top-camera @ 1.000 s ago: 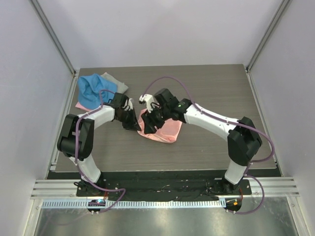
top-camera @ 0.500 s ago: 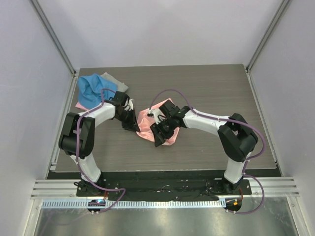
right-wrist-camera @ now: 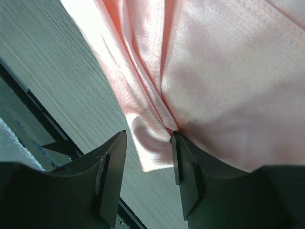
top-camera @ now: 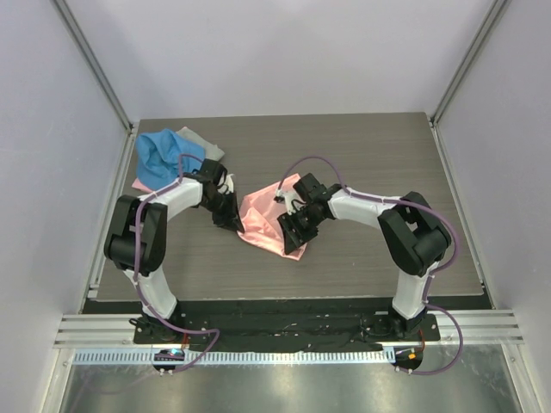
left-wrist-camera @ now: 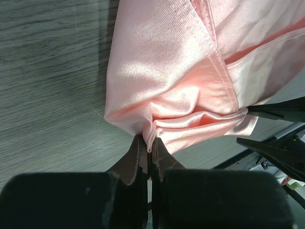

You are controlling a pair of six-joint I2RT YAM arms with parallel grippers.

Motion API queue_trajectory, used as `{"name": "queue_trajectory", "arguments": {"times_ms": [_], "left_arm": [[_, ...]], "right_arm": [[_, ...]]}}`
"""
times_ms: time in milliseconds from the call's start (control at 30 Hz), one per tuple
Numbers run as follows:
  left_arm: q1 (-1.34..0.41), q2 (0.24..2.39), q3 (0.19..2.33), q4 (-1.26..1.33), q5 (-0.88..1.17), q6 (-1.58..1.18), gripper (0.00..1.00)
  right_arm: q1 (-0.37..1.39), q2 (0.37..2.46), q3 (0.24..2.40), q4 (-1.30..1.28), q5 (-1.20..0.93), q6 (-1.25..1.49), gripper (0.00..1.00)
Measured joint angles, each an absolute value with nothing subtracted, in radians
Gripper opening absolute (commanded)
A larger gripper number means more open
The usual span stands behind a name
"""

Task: Fold the napkin, place the utensils inside, and roll it up
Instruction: Roll the napkin with the utensil

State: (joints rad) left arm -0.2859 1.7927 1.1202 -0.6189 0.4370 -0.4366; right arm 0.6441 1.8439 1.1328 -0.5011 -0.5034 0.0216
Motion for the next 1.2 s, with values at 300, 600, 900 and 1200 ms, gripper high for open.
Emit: {"name": "queue_trajectory", "arguments": {"times_ms": [300, 600, 900, 1200], "left_arm": [[-0.285, 1.821, 1.144, -0.649, 0.443, -0.435, 0.00], [-0.278, 1.847, 1.146, -0.670, 0.480, -0.432, 0.00], [-0.263, 1.869, 1.152, -0.680, 0.525, -0.414, 0.00], [-0.259, 1.884, 1.163, -0.693, 0.543, -0.410, 0.00]], "right_arm": [[0.693, 1.745, 1.177, -0.551, -0.279, -0.006, 0.59], [0.964, 1.566, 1.113, -0.185, 0.048, -0.088, 0.56], [1.050, 1.787, 1.112, -0.056, 0.093, -0.163, 0.52], [1.055, 1.802, 1.110, -0.022, 0.092, -0.211, 0.50]]}}
